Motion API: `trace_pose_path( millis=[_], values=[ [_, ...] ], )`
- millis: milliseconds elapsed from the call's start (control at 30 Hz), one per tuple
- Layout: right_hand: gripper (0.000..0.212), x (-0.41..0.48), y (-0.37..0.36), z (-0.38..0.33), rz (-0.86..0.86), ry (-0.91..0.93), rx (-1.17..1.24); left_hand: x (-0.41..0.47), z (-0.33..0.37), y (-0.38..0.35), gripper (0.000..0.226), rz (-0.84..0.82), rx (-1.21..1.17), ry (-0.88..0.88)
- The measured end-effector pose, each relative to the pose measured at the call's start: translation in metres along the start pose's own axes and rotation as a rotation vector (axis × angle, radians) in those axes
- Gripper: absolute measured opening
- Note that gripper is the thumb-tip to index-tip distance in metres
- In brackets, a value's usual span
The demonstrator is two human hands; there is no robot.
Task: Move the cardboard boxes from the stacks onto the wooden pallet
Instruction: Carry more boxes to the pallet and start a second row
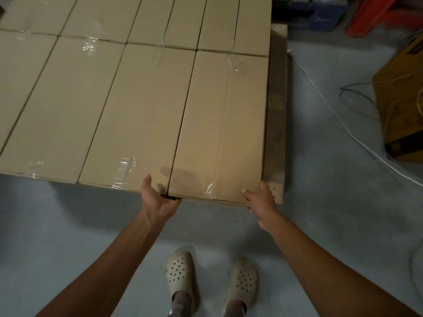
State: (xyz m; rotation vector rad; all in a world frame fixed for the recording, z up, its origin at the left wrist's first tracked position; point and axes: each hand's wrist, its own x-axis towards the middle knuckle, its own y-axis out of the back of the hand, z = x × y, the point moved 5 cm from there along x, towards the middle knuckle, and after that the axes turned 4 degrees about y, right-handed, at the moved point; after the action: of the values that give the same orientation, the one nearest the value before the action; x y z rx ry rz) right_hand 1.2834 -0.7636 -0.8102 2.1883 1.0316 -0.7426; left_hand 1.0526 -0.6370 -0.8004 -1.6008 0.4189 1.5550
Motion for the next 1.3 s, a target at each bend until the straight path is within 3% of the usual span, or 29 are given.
trace_pose_path(
  millis=[233, 367, 433, 533, 567, 633, 700, 967, 1300],
  values=[
    [0.076, -0.003, 0.003, -0.005, -0.039, -0.023, -0.079, -0.011, 0.001, -0.003, 0.068, 0.024, 0.043, 0.011],
    [0.053, -0.019, 0.013, -0.018, -0.065, -0.032, -0.123, -0.040, -0.001, -0.010, 0.068, 0.021, 0.104, 0.037],
    [0.046, -0.037, 0.021, -0.035, -0.058, 0.035, -0.176, -0.069, -0.006, -0.022, 0.053, 0.015, 0.270, 0.006],
    [0.057, -0.077, 0.034, -0.078, -0.044, 0.187, -0.231, -0.127, -0.005, -0.043, 0.021, 0.089, 0.717, -0.293],
    [0.063, -0.094, 0.039, -0.094, -0.034, 0.233, -0.229, -0.147, -0.001, -0.050, 0.023, 0.099, 0.887, -0.457],
    [0.069, -0.135, 0.052, -0.127, -0.017, 0.313, -0.186, -0.193, 0.003, -0.067, 0.056, 0.058, 1.240, -0.747],
    [0.070, -0.184, 0.068, -0.158, -0.008, 0.402, -0.138, -0.244, 0.003, -0.081, 0.071, -0.029, 1.457, -0.971],
    [0.077, -0.390, 0.128, -0.243, 0.058, 0.756, 0.033, -0.461, -0.014, -0.078, 0.074, -0.186, 1.599, -1.398],
    [0.074, -0.502, 0.095, -0.284, -0.132, 1.030, -0.121, -0.578, 0.038, -0.007, 0.076, 0.051, 1.507, -1.511]
  ],
)
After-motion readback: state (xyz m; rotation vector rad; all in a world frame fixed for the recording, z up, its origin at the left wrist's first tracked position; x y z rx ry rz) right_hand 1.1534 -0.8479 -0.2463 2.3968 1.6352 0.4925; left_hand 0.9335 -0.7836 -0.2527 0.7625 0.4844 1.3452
